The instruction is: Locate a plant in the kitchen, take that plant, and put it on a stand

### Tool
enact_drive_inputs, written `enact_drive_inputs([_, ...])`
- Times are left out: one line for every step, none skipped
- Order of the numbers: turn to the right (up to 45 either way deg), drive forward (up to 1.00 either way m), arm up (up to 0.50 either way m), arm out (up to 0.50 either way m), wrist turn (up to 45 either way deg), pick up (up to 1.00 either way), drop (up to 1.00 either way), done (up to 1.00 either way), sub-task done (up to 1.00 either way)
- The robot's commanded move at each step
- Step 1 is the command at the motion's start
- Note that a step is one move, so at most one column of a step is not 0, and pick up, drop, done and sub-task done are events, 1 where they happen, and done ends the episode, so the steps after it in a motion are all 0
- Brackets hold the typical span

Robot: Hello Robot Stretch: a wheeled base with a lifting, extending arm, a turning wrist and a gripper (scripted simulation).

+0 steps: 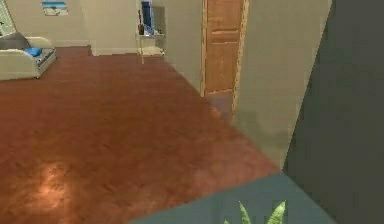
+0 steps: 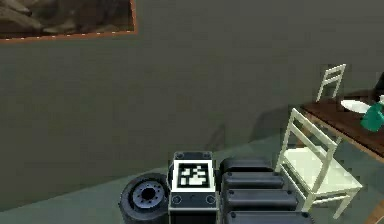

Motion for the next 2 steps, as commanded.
enact_drive_inputs([0.0, 1.00, 0.00, 0.00, 0.0, 0.00, 0.00, 0.00, 0.00])
enact_drive_inputs([3.0, 0.00, 0.00, 0.00, 0.0, 0.00, 0.00, 0.00, 0.00])
